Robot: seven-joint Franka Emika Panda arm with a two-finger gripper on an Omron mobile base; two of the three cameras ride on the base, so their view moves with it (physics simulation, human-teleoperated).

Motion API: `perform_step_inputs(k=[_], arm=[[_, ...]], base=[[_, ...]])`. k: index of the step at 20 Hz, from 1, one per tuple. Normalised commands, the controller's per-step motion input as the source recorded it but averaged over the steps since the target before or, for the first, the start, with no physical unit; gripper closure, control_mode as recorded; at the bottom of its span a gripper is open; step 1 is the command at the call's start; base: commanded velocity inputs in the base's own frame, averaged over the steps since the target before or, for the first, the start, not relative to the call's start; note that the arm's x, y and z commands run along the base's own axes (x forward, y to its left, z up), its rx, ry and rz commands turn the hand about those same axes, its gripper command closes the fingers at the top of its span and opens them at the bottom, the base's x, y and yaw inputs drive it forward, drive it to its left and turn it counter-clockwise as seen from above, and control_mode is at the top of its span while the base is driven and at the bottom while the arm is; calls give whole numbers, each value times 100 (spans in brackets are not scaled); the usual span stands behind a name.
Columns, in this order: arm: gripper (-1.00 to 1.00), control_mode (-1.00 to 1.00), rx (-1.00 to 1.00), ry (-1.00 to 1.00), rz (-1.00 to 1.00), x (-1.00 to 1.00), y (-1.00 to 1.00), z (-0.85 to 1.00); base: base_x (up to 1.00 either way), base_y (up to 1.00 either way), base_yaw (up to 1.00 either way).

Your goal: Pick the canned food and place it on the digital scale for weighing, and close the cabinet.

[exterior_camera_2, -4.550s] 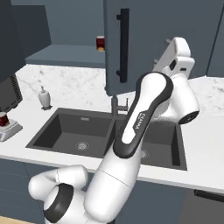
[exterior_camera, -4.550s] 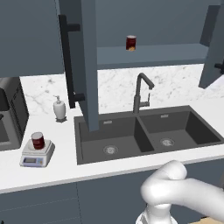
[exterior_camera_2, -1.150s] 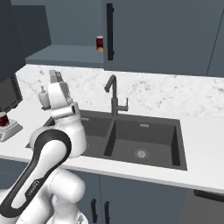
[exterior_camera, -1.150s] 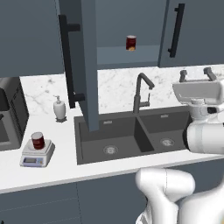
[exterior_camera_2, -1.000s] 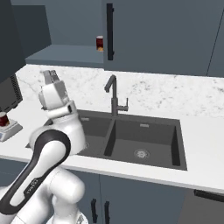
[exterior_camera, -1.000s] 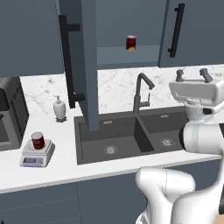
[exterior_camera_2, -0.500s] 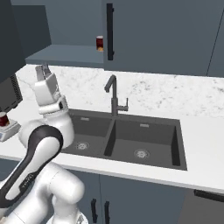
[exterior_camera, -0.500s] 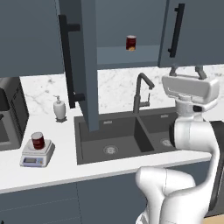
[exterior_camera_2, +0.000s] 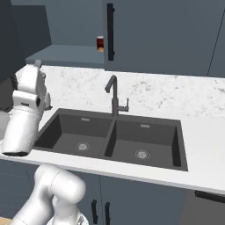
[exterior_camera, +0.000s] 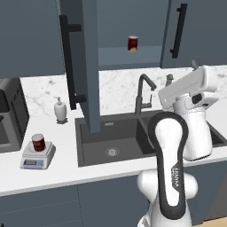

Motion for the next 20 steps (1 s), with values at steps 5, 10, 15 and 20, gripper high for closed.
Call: perform_step_inputs(k=[5, 10, 15, 20], arm=[[-100, -100, -4, 72, 1, -79, -23, 16], [-100, -100, -15, 27, 3, -58, 8, -68], [-100, -100, -11, 29, 4, -50, 20, -50], [-100, -100, -12, 17, 12, -15, 18, -94]], base=[[0, 0, 0], [0, 0, 0], [0, 0, 0], [0, 0, 0]])
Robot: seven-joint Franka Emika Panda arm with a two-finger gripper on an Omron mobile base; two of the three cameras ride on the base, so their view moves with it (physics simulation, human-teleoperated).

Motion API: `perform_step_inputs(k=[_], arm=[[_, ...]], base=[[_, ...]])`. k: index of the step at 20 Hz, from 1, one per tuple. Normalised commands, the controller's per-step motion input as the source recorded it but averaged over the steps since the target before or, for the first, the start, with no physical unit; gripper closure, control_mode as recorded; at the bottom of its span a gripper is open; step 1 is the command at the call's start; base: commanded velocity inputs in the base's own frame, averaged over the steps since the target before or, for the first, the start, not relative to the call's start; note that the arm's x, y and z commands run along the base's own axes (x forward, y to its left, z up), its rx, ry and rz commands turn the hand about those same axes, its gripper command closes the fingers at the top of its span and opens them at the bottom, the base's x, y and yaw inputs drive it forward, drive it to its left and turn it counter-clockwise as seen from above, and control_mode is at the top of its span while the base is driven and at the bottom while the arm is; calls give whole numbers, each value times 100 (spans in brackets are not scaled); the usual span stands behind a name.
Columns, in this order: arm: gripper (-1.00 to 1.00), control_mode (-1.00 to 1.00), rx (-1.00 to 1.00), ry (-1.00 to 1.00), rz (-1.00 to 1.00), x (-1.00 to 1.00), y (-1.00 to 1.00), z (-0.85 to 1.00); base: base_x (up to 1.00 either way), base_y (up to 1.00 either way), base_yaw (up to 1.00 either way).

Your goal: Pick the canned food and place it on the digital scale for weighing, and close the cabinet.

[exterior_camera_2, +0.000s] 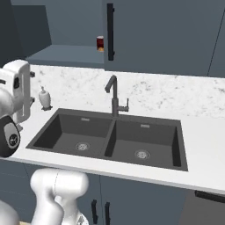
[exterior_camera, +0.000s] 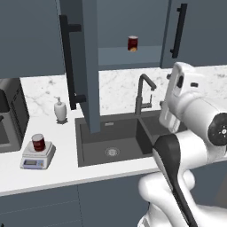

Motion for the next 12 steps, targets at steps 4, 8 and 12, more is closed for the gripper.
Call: perform_step_inputs(k=[4, 8, 12], arm=[[-100, -100, -12, 3, 16, 23, 5, -100], [-100, -100, -3, 2, 14, 66, 2, -100], [-100, -100, -3, 0, 14, 38, 16, -98]], base=[[0, 0, 0], [0, 0, 0], [0, 0, 0]])
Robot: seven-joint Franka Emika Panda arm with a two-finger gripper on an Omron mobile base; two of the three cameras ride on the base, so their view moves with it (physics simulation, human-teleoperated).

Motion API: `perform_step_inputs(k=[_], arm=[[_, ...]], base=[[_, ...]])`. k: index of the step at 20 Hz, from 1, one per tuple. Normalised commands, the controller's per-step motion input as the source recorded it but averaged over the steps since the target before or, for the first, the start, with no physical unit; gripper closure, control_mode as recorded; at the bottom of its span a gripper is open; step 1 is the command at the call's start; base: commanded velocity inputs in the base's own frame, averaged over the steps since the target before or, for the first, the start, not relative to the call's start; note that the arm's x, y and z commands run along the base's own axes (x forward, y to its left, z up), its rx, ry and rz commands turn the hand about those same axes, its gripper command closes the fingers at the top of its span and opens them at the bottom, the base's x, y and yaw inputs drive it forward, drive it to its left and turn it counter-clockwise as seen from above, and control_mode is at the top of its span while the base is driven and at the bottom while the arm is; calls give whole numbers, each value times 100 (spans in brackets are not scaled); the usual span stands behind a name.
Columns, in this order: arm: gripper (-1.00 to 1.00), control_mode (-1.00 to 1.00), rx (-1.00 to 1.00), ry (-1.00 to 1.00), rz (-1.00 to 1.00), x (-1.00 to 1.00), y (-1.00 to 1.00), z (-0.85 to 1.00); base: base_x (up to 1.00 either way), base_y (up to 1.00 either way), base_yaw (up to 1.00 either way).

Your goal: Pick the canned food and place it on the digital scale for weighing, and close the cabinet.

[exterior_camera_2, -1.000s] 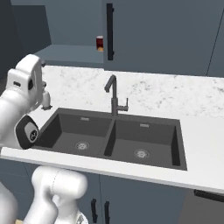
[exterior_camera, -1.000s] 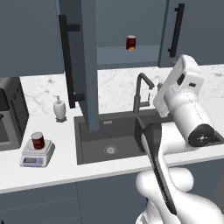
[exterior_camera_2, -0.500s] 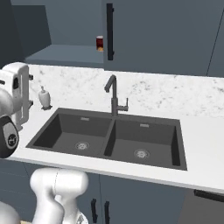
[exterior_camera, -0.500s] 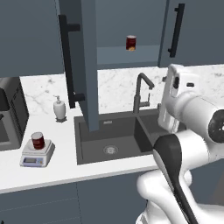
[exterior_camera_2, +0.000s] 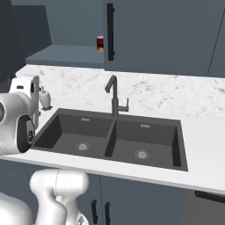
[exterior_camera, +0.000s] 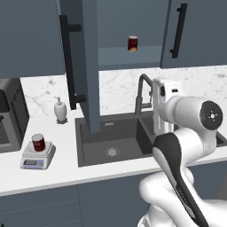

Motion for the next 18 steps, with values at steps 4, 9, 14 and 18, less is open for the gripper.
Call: perform_step_inputs(k=[4, 9, 14, 18], arm=[[-100, -100, -9, -7, 12, 1, 52, -94], [-100, -100, -7, -22, 10, 0, 52, -88], [-100, -100, -2, -19, 8, 30, 31, -97], [-100, -100, -1, -15, 5, 47, 41, -87]], base=[[0, 0, 0], [0, 0, 0], [0, 0, 0], [0, 0, 0]])
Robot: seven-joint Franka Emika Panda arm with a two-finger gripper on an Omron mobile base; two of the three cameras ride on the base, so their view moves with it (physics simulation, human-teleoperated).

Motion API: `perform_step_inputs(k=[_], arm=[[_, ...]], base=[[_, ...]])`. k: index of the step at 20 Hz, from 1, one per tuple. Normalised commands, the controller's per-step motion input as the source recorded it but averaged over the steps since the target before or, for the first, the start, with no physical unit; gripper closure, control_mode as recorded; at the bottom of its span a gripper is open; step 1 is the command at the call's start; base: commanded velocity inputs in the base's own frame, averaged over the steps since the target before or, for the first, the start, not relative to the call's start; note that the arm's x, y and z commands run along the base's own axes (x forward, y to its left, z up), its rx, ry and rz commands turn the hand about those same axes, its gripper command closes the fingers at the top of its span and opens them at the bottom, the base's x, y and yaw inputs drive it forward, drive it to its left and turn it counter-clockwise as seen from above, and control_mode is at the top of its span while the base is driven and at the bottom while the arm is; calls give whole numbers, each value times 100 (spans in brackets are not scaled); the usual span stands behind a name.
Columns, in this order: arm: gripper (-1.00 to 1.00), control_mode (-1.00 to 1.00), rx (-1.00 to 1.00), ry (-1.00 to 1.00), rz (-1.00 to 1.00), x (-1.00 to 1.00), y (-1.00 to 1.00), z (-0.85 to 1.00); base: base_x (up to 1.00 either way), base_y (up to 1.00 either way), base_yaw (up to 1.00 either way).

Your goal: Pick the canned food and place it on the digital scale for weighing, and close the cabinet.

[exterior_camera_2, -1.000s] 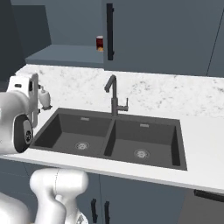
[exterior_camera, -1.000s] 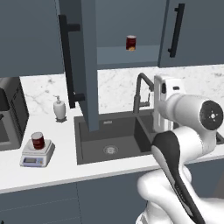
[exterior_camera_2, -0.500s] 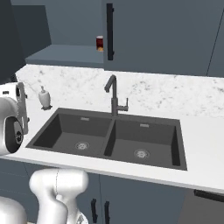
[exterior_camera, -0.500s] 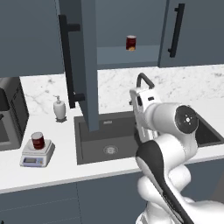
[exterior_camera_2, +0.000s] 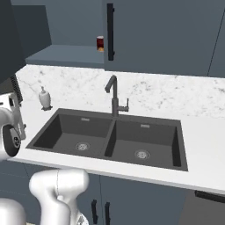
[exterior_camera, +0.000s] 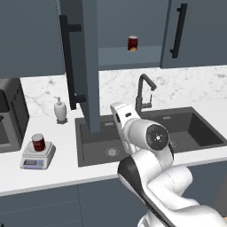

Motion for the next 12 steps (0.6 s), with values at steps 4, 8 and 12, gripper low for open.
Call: perform_step_inputs(k=[4, 8, 12], arm=[[-100, -100, -2, -17, 5, 28, 32, -73], [-100, -100, -3, -27, 1, 1, 52, -39], [-100, -100, -2, -28, 0, 0, 80, -24]], base=[[0, 0, 0], [0, 0, 0], [0, 0, 0]])
